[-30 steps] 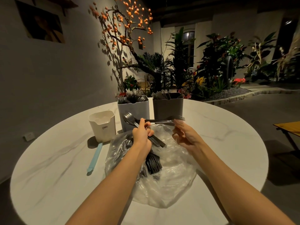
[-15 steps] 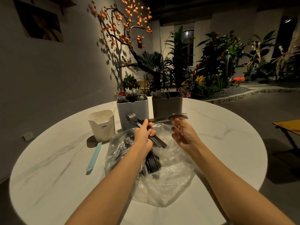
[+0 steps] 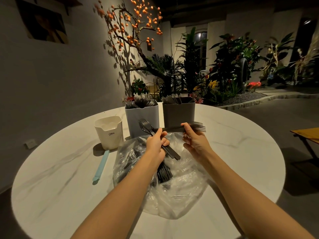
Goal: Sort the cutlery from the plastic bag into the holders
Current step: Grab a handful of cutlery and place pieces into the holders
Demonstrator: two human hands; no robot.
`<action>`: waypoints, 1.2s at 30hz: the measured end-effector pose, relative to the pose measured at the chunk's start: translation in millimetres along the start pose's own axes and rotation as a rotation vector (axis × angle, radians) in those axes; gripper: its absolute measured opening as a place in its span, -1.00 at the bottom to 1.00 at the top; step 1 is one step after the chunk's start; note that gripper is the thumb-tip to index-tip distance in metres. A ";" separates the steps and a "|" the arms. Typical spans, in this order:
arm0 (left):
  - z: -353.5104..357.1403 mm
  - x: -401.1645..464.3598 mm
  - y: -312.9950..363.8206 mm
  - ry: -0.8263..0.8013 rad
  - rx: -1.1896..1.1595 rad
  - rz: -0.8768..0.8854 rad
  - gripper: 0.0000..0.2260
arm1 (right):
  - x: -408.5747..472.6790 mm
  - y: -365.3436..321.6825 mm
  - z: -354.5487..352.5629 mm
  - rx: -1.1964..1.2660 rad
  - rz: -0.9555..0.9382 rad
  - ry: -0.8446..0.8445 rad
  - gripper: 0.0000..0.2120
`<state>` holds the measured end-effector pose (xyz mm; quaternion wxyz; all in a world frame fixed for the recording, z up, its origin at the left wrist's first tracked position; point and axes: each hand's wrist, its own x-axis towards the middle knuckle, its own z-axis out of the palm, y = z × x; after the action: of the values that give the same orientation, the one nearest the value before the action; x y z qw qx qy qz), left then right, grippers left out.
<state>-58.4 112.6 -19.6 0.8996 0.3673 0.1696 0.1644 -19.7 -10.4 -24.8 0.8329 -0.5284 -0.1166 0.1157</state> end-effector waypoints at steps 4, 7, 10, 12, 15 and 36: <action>1.5 -1.8 0.6 0.028 -0.059 0.015 -0.81 | 4.2 -0.2 -1.8 -0.001 -0.074 0.077 -0.81; 2.4 -1.4 0.7 0.093 -0.009 0.088 -0.80 | 8.1 -3.4 -7.4 0.023 -0.108 0.147 -0.76; 3.9 -1.7 0.5 0.099 0.152 0.203 -0.86 | 7.9 -7.2 -7.6 -0.005 -0.109 0.211 -0.72; 6.0 -3.6 -0.8 0.098 0.360 0.312 -0.84 | 8.4 -7.4 -6.8 -0.036 -0.096 0.231 -0.71; 7.7 -6.8 -3.4 0.101 0.671 0.482 -0.71 | 8.6 -7.7 -5.7 -0.053 -0.092 0.239 -0.71; 9.1 -14.8 -10.2 -0.094 1.164 0.754 -0.64 | 7.7 -16.2 -8.9 -0.022 -0.078 0.179 -0.68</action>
<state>-65.9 93.9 -18.1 0.4443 0.8305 0.0518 0.3318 -8.5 -22.3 -13.2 0.8382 -0.5407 -0.0633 0.0341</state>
